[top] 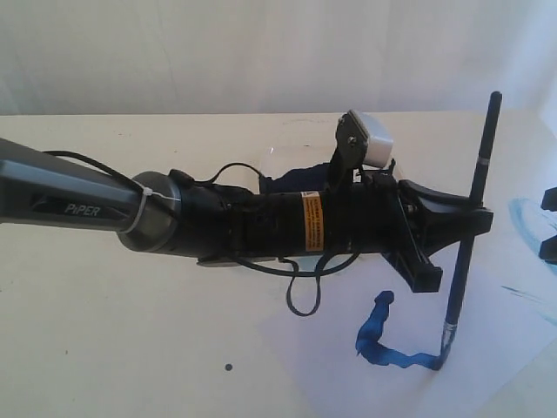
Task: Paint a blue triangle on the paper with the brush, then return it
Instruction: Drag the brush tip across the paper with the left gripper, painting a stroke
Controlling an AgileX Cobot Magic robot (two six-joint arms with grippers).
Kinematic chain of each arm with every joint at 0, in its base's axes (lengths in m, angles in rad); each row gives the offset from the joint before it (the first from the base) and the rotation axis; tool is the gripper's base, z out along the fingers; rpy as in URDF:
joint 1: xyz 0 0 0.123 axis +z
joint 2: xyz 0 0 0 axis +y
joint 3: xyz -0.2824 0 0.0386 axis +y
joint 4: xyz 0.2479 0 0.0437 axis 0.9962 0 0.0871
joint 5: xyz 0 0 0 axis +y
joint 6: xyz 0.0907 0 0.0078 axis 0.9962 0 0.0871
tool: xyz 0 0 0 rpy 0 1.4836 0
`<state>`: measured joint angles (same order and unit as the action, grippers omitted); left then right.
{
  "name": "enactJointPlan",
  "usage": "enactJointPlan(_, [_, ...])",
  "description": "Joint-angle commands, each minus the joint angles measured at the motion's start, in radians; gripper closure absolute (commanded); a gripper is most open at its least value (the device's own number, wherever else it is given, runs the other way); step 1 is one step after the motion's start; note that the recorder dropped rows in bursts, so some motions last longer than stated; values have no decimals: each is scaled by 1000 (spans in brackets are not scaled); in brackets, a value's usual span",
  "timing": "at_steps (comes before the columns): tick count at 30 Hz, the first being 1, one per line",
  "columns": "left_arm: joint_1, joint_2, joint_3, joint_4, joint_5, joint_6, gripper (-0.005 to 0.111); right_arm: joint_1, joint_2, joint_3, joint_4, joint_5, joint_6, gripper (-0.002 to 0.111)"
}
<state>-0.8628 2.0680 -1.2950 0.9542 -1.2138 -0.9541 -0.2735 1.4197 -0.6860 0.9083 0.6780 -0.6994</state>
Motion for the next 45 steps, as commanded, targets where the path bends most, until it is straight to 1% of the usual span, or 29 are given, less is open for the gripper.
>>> enactJointPlan(1, [-8, -1, -10, 3, -7, -10, 107, -6, 1, -4, 7, 5, -3, 108])
enactJointPlan(5, [-8, -1, -10, 3, -7, -6, 107, -6, 1, -4, 7, 5, -3, 108])
enactJointPlan(10, [4, -1, -10, 2, -7, 40, 107, -6, 1, -4, 7, 5, -3, 108])
enactJointPlan(23, [60, -1, -10, -5, -7, 75, 107, -6, 1, -4, 7, 5, -3, 108])
enactJointPlan(35, [106, -1, -10, -19, -7, 146, 107, -6, 1, -4, 7, 5, -3, 108])
enactJointPlan(40, [129, -1, -10, -32, -7, 147, 107, -6, 1, -4, 7, 3, -3, 108])
enactJointPlan(45, [131, -4, -10, -36, -7, 118, 107, -6, 1, -4, 7, 1, -3, 108])
